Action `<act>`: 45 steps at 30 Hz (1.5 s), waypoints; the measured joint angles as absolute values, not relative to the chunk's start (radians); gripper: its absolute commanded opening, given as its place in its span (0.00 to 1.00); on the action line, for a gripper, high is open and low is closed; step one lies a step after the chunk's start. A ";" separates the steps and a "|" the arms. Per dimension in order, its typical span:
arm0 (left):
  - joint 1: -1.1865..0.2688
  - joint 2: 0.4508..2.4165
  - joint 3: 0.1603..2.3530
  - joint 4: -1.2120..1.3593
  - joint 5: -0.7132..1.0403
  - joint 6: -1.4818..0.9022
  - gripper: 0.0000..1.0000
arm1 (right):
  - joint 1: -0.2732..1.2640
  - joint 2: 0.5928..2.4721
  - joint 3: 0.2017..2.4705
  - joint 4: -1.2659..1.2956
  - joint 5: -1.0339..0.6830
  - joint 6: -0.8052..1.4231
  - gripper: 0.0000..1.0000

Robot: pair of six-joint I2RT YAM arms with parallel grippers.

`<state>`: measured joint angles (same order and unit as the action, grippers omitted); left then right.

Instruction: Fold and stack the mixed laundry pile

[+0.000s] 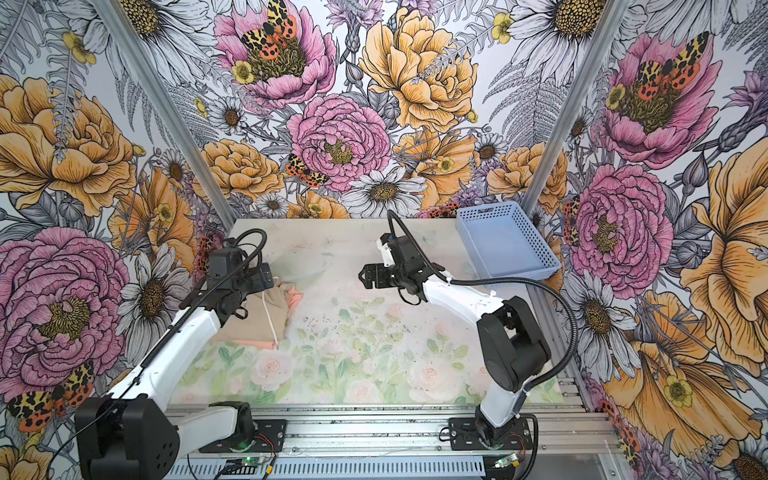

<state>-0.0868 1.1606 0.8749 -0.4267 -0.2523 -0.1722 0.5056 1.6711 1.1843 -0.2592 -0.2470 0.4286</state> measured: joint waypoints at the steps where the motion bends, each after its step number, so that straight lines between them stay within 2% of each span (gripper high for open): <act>1: -0.112 1.149 0.858 -0.410 -0.253 -0.177 0.99 | 0.477 1.644 1.155 -0.265 -0.221 0.401 0.98; 9: -0.141 1.123 0.665 -0.181 -0.253 -0.163 0.99 | 0.224 1.492 0.963 -0.260 -0.027 0.258 1.00; 14: -0.139 1.156 0.553 -0.010 -0.255 -0.124 0.99 | 0.079 1.450 0.784 -0.037 0.086 0.201 1.00; 18: -0.121 1.226 0.522 0.168 -0.257 -0.089 0.99 | 0.009 1.491 0.691 0.102 0.110 0.173 1.00; 25: -0.113 1.380 0.467 0.453 -0.262 -0.025 0.99 | -0.003 1.488 0.539 0.396 0.128 0.121 1.00; 33: -0.078 1.399 0.416 0.648 -0.269 0.011 0.99 | 0.009 1.514 0.392 0.727 0.150 0.084 1.00; 45: -0.050 1.500 0.409 0.809 -0.272 0.007 0.99 | 0.028 1.528 0.374 0.874 0.208 0.076 1.00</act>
<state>-0.0498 1.4998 0.4091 0.8089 -0.2722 0.0074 0.0284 1.5280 0.3744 0.8738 0.2077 0.0757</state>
